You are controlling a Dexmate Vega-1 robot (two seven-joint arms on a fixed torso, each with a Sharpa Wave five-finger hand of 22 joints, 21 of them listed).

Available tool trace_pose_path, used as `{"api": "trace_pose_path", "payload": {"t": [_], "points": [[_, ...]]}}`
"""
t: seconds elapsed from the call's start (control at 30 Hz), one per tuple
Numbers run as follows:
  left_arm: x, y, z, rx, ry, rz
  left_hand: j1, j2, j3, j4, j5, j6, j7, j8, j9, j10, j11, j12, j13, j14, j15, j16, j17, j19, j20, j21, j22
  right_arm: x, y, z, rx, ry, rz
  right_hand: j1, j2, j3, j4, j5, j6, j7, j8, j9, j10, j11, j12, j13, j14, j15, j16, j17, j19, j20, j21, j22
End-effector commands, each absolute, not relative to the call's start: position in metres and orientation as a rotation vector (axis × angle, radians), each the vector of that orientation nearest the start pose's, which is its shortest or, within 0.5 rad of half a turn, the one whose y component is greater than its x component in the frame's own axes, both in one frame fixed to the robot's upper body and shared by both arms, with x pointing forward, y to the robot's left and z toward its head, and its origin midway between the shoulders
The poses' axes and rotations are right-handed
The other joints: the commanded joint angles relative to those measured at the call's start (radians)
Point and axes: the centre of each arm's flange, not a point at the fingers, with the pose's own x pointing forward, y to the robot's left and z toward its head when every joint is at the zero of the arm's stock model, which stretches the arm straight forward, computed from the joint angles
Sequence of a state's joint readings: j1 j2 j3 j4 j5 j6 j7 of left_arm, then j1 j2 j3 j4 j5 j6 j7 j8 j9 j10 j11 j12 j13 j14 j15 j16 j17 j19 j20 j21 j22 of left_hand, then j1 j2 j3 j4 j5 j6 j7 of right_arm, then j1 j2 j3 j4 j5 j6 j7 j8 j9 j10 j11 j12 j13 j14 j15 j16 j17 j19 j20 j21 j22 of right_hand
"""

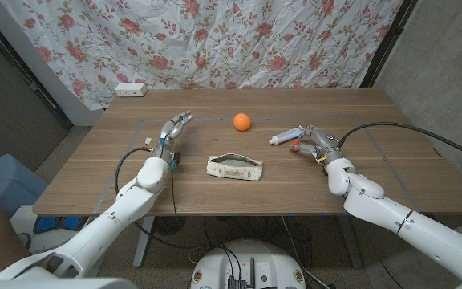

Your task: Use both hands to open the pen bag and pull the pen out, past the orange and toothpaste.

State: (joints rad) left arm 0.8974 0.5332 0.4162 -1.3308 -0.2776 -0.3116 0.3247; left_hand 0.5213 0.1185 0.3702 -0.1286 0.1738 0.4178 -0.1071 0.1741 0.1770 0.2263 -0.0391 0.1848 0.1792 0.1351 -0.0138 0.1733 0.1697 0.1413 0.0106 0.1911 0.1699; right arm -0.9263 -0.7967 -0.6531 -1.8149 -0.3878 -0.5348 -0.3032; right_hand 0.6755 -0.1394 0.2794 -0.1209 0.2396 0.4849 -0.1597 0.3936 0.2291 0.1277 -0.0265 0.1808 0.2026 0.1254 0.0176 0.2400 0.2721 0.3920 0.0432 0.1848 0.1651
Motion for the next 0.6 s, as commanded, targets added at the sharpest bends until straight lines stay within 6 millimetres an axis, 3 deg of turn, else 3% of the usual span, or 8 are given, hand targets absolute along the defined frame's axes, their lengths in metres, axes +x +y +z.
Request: {"api": "trace_pose_path", "payload": {"t": [0.03, 0.33, 0.6], "points": [[0.645, 0.294, -0.057, 0.240, -0.637, 0.085, -0.004, 0.003, 0.006, -0.002, 0.007, 0.002, 0.006, 0.005, 0.002, 0.000, 0.002, 0.007, 0.004, -0.007, -0.001, 0.003, 0.002, -0.001, 0.001, -0.005, 0.003, 0.596, -0.262, -0.063, -1.213, -0.367, -0.203, -0.046, -0.007, -0.022, 0.010, 0.024, -0.054, 0.009, -0.027, -0.005, -0.032, 0.011, 0.000, 0.004, -0.027, 0.010, -0.011, 0.005, -0.024, 0.006, -0.005, 0.005], [0.645, 0.298, -0.061, 0.231, -0.638, 0.081, -0.007, 0.004, 0.008, -0.004, 0.007, 0.002, 0.006, 0.006, 0.002, -0.002, 0.004, 0.007, 0.004, -0.008, -0.002, 0.003, 0.001, 0.000, 0.000, -0.003, 0.003, 0.598, -0.268, -0.059, -1.161, -0.391, -0.140, -0.181, -0.022, -0.100, 0.053, 0.068, -0.206, 0.052, -0.110, -0.018, -0.107, 0.041, 0.004, 0.004, -0.082, 0.042, -0.025, 0.009, -0.091, 0.026, -0.005, 0.005], [0.644, 0.297, -0.062, 0.204, -0.653, 0.076, -0.010, 0.002, 0.009, -0.010, 0.006, -0.003, 0.003, 0.005, 0.001, -0.008, -0.002, 0.006, 0.003, -0.015, -0.001, 0.001, 0.000, 0.000, -0.003, -0.003, 0.003, 0.604, -0.275, -0.055, -0.956, -0.479, -0.114, -0.276, -0.012, -0.148, 0.091, 0.079, -0.303, 0.058, -0.171, -0.028, -0.138, 0.048, 0.008, 0.003, -0.123, 0.058, -0.033, 0.010, -0.109, 0.028, -0.001, 0.005]]}}
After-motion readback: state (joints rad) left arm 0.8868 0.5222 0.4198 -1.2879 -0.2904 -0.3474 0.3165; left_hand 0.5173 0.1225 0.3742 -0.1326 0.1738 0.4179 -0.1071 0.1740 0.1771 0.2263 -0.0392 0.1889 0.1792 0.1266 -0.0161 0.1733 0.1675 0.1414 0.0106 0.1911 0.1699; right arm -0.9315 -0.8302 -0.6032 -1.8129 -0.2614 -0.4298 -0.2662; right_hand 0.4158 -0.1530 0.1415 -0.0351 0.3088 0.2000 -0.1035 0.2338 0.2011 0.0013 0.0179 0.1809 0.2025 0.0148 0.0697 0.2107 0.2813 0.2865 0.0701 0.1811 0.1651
